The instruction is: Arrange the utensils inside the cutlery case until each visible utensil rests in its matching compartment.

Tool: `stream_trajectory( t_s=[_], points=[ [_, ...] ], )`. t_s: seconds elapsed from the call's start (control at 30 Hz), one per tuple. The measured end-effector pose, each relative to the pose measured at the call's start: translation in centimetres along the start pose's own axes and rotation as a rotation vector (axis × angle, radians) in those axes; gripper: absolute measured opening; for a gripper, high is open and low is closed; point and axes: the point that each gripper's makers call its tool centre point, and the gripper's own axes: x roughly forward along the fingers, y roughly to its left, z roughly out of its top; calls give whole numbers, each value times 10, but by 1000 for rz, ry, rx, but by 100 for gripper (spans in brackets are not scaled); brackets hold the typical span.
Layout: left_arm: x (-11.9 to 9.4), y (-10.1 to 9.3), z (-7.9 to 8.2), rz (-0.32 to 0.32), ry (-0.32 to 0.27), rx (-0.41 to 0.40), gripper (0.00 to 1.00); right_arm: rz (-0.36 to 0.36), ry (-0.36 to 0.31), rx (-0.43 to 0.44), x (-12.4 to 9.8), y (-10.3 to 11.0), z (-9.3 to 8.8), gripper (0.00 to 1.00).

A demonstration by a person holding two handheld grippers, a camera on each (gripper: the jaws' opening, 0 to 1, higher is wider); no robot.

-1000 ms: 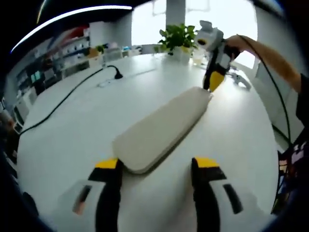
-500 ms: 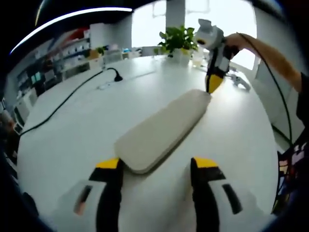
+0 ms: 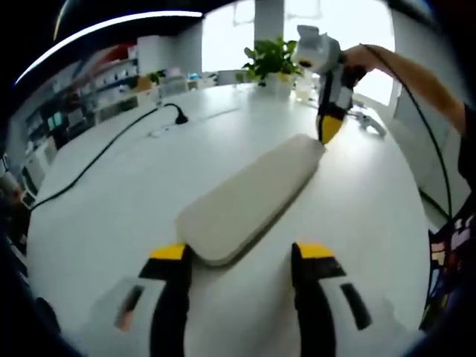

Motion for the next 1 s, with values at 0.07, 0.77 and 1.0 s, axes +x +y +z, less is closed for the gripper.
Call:
stream_trajectory(
  t_s=[0.07, 0.77, 1.0],
  points=[
    [2, -1, -3, -1, 12, 9, 57, -3, 15, 5, 2, 3, -1, 6],
    [-33, 13, 26, 16, -15, 89, 22, -197, 8, -744, -14, -7, 24, 13],
    [-17, 11, 40, -62, 89, 397, 14, -184, 3, -780, -11, -3, 28, 13]
  ],
)
